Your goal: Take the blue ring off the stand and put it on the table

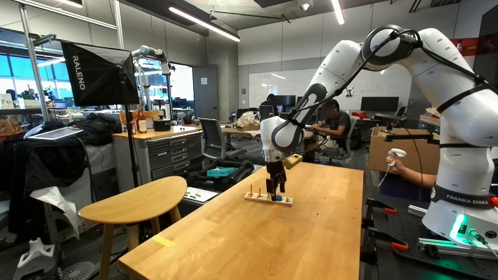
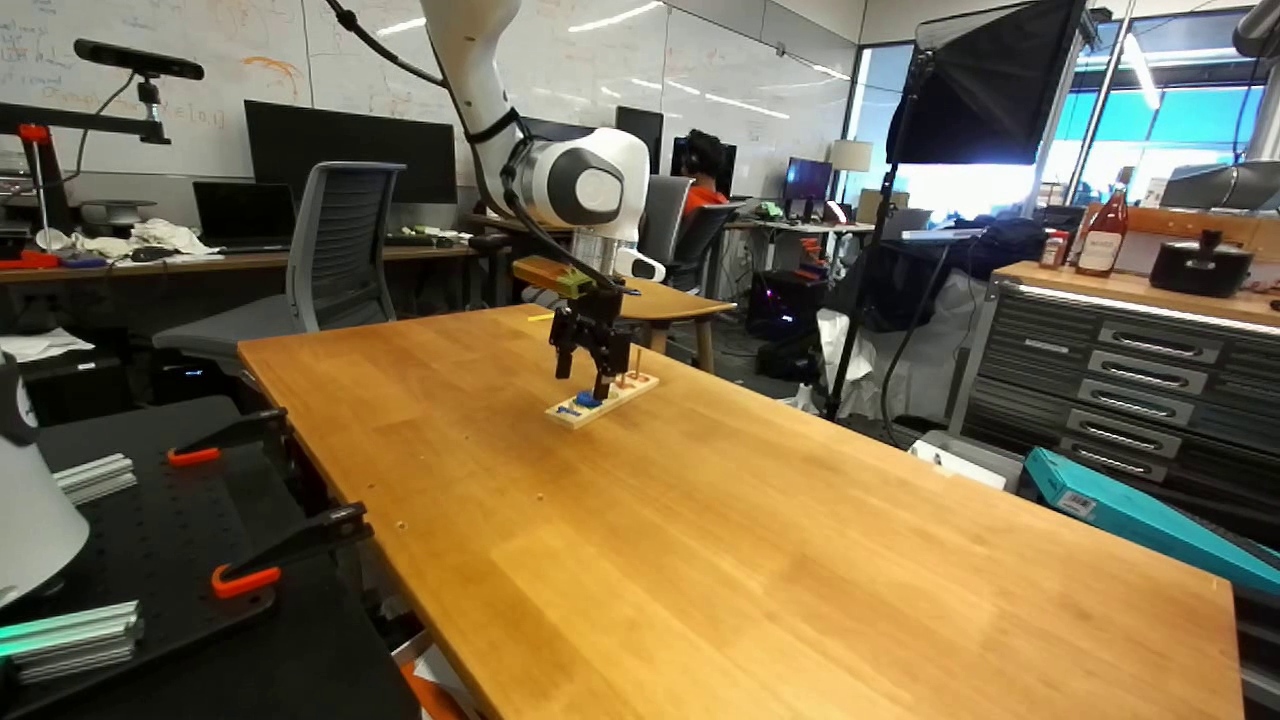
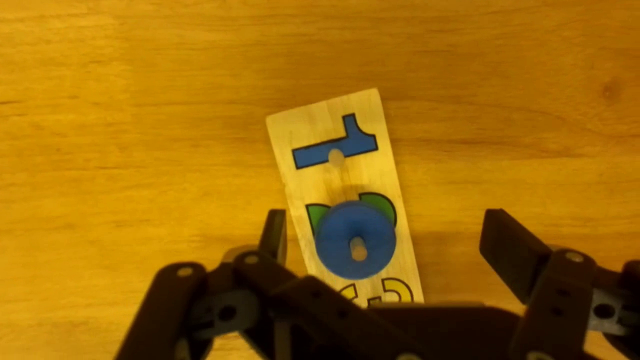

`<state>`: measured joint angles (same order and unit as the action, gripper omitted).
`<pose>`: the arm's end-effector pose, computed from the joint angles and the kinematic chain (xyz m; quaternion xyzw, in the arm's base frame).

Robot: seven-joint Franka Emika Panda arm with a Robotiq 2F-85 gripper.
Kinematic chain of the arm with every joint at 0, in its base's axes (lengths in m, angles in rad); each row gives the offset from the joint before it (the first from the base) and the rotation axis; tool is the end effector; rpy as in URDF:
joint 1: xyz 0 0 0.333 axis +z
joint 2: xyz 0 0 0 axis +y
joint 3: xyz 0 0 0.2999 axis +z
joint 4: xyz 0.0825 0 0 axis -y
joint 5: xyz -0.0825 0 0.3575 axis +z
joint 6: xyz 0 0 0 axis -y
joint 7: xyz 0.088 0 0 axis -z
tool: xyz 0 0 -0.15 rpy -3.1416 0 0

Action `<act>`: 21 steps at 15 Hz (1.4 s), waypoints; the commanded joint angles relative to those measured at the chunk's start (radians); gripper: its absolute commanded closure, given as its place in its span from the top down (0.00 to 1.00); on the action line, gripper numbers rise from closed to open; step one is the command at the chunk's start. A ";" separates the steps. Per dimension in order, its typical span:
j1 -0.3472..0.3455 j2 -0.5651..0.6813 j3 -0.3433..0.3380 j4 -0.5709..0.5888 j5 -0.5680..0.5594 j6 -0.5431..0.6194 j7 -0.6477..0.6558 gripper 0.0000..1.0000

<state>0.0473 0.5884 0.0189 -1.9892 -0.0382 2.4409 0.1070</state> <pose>0.5615 0.0366 0.1181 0.9976 -0.0062 -0.0674 0.0118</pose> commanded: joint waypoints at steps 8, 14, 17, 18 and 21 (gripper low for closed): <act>-0.016 0.072 0.008 0.088 0.033 -0.026 -0.034 0.42; -0.021 0.044 0.026 0.072 0.052 -0.031 -0.047 1.00; -0.025 0.044 0.037 0.072 0.072 -0.031 -0.059 1.00; -0.026 0.045 0.039 0.072 0.078 -0.030 -0.064 1.00; -0.033 0.052 0.044 0.076 0.095 -0.031 -0.078 0.73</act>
<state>0.0385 0.6278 0.0437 -1.9398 0.0168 2.4348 0.0721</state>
